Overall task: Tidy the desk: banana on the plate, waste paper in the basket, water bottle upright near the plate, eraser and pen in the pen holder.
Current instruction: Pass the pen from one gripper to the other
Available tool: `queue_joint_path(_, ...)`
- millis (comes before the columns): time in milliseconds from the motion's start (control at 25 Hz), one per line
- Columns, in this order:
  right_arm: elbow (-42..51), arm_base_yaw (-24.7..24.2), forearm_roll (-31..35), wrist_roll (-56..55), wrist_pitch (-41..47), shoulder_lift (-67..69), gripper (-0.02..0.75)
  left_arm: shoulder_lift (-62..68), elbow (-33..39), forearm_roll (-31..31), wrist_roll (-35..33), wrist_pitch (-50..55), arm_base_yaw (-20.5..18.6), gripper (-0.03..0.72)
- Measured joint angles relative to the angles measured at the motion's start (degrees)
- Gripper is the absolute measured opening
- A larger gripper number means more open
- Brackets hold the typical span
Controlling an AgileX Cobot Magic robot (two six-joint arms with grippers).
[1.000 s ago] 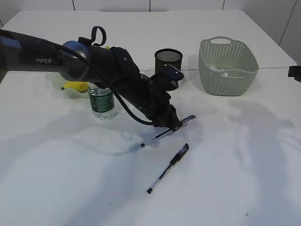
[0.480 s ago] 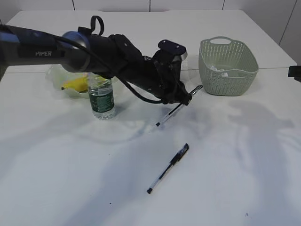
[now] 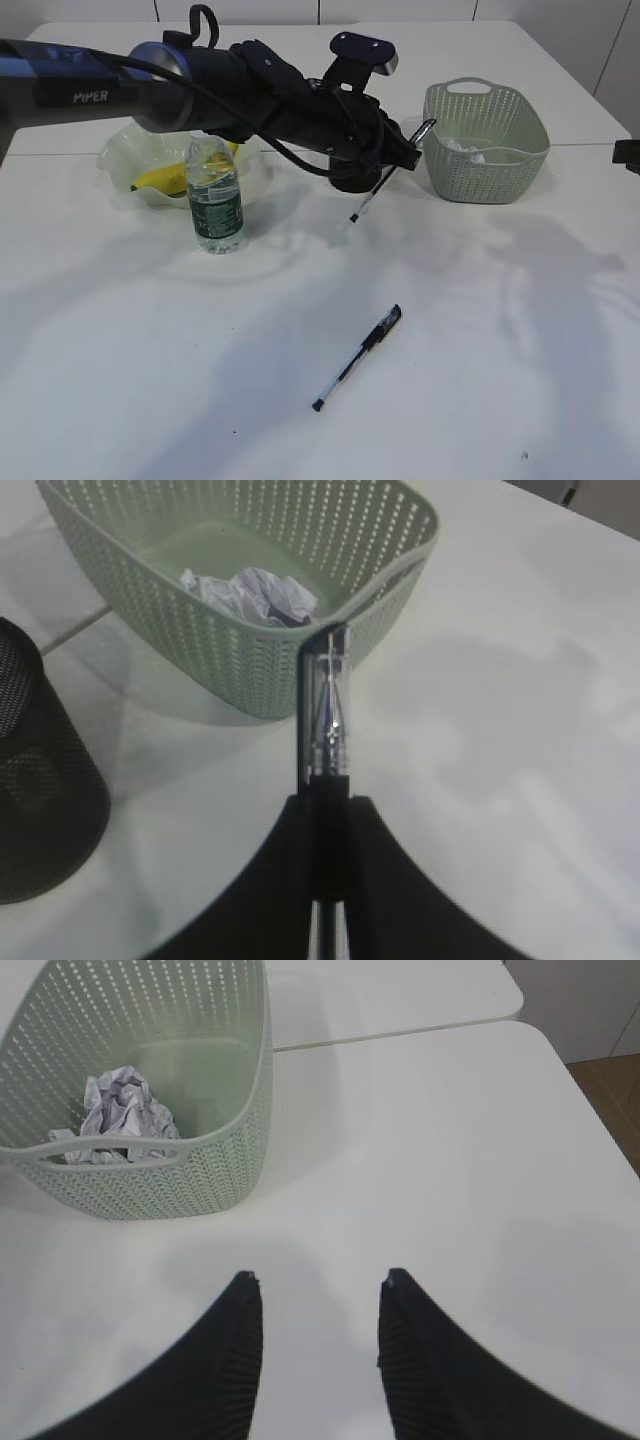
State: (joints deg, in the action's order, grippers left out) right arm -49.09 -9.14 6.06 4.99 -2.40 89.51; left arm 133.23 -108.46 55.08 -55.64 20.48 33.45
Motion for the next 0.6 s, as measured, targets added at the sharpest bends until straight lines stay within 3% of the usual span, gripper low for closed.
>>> queue_joint_path(480,0.0,0.0,0.0,0.0,0.0,0.0,0.299,0.0,0.0,0.99,0.0,-1.56,0.0,0.019)
queue_joint_path(600,0.0,0.0,0.0,0.0,0.0,0.0,0.299,0.0,0.0,4.0,0.0,-1.69,0.0,0.019)
